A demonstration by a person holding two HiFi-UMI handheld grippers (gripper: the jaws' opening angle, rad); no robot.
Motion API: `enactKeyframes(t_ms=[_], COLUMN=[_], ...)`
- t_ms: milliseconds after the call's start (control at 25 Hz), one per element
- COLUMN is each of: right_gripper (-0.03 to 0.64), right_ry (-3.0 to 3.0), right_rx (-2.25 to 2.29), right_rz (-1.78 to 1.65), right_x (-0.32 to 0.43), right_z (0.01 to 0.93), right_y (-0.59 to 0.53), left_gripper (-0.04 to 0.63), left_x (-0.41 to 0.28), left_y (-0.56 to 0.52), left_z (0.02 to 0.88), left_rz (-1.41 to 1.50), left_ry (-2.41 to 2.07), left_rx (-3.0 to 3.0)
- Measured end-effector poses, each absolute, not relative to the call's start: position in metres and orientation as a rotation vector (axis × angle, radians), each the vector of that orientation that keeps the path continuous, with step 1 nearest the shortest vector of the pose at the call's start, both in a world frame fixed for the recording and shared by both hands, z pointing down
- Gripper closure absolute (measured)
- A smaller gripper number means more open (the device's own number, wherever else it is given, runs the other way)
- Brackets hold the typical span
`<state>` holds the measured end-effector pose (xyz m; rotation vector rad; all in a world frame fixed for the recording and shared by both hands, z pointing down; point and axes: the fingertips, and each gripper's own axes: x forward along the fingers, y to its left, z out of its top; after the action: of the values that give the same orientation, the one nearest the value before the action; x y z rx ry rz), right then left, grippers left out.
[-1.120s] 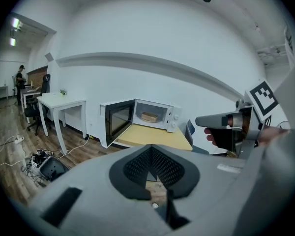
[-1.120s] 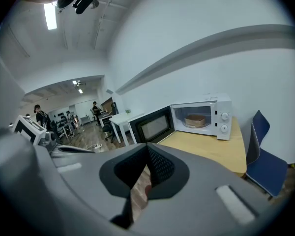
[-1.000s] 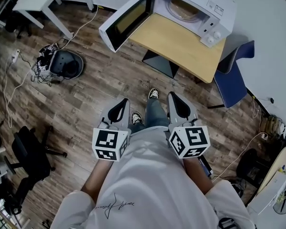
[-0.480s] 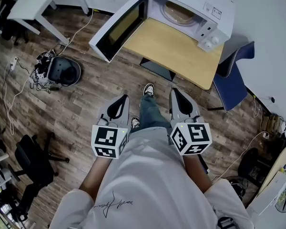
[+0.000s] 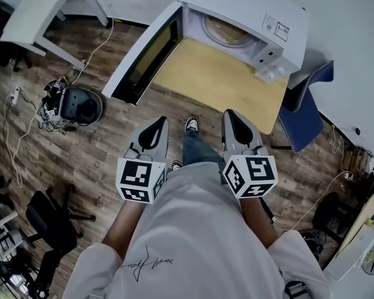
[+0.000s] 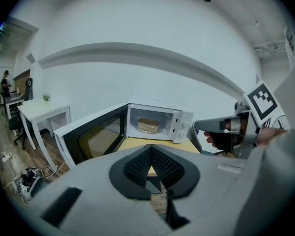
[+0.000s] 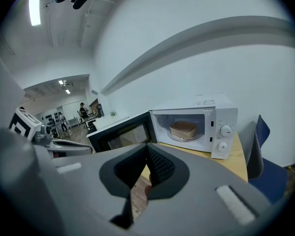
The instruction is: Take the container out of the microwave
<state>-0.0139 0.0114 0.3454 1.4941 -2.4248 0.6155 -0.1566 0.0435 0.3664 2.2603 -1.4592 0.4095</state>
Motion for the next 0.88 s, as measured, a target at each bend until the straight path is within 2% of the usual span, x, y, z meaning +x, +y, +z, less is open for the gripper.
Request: enactKeyframes(t_ms=[880], right_gripper=[0.606], right_ry=[-2.422], right_rx=[1.574], right_rz=[0.594], right_x=[0.048], right_z=[0.355], right_y=[-0.139], left_gripper=[0.603], left_x=[-0.094], left_y=[-0.114], left_z=[0.358], left_rz=[0.369], left_ry=[-1.425], left_rx=[2.336])
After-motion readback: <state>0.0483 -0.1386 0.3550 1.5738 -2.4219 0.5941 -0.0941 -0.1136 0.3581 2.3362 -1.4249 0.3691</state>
